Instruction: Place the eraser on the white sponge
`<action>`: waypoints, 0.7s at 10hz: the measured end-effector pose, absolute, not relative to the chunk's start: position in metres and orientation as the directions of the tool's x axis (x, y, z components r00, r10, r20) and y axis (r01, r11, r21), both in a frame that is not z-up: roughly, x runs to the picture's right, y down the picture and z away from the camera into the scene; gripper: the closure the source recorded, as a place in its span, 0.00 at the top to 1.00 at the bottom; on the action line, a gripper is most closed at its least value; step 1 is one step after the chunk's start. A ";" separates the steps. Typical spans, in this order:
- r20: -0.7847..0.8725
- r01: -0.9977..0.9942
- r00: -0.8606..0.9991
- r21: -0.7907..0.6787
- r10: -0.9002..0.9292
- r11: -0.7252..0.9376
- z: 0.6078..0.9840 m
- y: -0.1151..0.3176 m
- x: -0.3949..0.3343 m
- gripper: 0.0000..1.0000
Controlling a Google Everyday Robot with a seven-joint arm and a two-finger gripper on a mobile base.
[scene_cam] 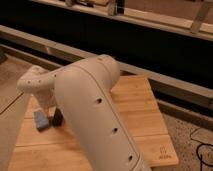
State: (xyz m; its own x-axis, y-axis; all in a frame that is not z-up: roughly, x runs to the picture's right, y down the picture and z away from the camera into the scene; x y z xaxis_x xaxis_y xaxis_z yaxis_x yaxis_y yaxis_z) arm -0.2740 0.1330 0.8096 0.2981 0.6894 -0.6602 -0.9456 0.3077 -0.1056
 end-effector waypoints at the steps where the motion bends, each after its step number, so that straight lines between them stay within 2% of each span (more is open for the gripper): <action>1: -0.670 -0.941 0.312 -0.118 0.674 0.318 0.812 0.139 -0.276 0.63; 3: -0.679 -0.933 0.334 -0.138 0.654 0.333 0.815 0.144 -0.278 0.47; 5: -0.665 -0.921 0.359 -0.138 0.655 0.365 0.817 0.142 -0.281 0.23; 6: -0.660 -0.919 0.361 -0.131 0.659 0.373 0.818 0.140 -0.281 0.17; 7: -0.649 -0.917 0.358 -0.108 0.672 0.384 0.818 0.136 -0.279 0.04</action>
State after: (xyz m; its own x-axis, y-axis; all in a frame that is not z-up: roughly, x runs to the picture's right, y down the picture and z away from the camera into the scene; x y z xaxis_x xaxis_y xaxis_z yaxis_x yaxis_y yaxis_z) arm -0.2790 0.1360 0.8175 0.3582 0.6716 -0.6485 -0.9168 0.3844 -0.1083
